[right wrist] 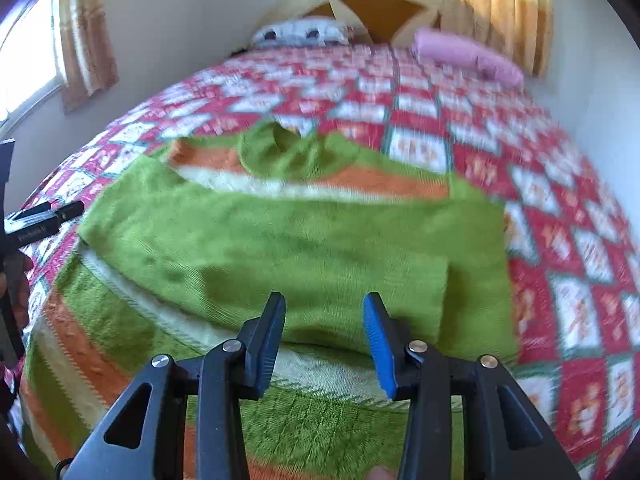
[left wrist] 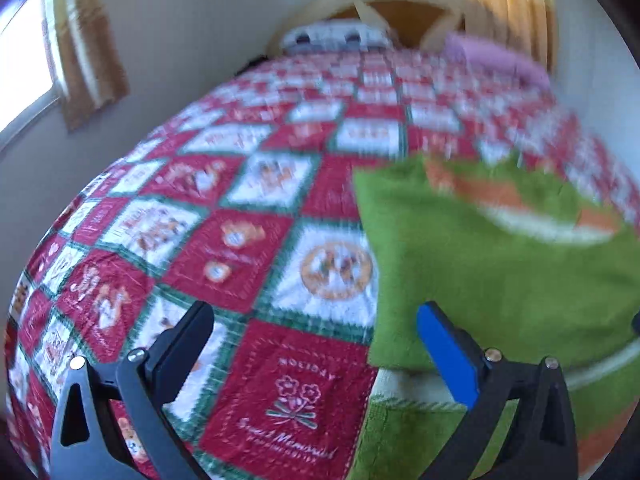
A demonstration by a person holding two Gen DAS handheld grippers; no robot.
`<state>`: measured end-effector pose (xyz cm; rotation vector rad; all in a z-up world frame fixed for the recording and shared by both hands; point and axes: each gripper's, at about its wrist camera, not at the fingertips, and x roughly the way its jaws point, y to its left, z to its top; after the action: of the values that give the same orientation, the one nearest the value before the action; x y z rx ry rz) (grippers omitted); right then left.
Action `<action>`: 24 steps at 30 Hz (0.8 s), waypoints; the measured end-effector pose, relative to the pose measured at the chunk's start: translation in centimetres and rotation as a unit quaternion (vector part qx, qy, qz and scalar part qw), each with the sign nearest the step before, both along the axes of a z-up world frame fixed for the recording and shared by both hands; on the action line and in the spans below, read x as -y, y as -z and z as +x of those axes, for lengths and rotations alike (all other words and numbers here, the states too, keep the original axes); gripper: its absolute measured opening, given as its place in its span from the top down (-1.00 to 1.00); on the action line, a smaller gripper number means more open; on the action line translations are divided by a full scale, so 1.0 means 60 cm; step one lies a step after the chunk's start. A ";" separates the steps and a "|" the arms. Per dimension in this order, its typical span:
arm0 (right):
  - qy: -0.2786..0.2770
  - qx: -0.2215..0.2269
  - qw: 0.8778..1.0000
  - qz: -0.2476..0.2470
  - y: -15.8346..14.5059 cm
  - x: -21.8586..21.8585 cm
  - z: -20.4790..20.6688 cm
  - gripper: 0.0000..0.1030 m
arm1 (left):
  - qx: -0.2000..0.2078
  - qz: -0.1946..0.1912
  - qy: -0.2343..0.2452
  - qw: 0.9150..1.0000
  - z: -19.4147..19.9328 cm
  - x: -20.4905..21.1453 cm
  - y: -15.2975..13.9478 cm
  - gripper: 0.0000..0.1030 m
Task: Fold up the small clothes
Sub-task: 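Release the sleeve with the left tool and pull back from the sweater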
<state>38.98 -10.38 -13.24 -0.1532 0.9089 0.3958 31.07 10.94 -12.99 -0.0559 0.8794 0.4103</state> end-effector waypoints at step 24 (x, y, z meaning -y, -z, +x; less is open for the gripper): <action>0.001 0.020 1.000 -0.010 0.024 0.008 -0.046 -0.17 | 0.032 -0.039 0.031 0.998 -0.048 -0.004 0.013 -1.00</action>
<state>36.24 -10.89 -14.67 -0.1768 0.8741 0.3806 28.16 11.17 -13.76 -0.1128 0.8309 0.3149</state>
